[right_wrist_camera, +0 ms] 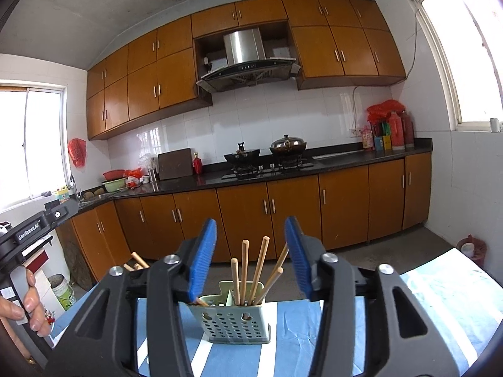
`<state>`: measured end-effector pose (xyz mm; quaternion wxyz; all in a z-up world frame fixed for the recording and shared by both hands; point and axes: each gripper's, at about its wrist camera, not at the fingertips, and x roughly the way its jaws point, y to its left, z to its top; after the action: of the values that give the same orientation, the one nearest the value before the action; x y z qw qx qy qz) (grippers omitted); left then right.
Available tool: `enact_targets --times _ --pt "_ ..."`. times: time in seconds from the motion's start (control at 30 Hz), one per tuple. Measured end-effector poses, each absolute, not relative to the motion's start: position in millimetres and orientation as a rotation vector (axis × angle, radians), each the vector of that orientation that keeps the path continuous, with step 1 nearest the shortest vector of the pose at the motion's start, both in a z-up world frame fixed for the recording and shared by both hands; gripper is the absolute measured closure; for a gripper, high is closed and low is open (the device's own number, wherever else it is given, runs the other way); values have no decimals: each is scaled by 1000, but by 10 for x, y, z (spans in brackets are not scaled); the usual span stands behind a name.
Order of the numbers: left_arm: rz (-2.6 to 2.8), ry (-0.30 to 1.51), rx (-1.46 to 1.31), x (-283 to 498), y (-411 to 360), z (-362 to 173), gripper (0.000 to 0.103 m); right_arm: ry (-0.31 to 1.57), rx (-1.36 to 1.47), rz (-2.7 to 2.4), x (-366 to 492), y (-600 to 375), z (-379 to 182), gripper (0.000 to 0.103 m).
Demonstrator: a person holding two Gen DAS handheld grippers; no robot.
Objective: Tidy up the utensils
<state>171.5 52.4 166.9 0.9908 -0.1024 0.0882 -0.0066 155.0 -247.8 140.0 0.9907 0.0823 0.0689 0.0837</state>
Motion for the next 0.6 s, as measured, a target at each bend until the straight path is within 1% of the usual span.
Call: enact_targets --times 0.07,0.13,0.17,0.2,0.23,0.27,0.3,0.33,0.4,0.43,0.6 --pt "-1 180 -198 1586 576 1653 41 130 164 159 1438 -2494 1411 46" --pt "13 181 -178 1449 608 1647 37 124 161 148 1332 -2510 1413 37" --pt "17 179 -168 1377 619 1640 36 122 158 146 1288 -2512 1415 35" --pt "20 177 -161 1331 611 1640 32 121 156 143 1241 -2515 1417 28" --pt "23 174 -155 1266 616 1631 27 120 151 136 1174 -2519 1413 18" --pt "24 172 -150 1204 614 1623 24 118 146 133 1140 -2517 1417 13" --pt "25 173 -144 1157 605 1616 17 113 139 128 1085 -2515 1414 5" --pt "24 174 -138 1102 599 1593 12 103 127 117 1010 -2507 1401 3" --pt "14 181 -116 985 576 1529 6 96 97 105 911 -2469 1373 2" --pt "11 183 -104 918 556 1482 4 98 78 100 852 -2446 1345 2" --pt "9 209 -40 655 425 1231 4 149 41 100 674 -2377 1163 2"
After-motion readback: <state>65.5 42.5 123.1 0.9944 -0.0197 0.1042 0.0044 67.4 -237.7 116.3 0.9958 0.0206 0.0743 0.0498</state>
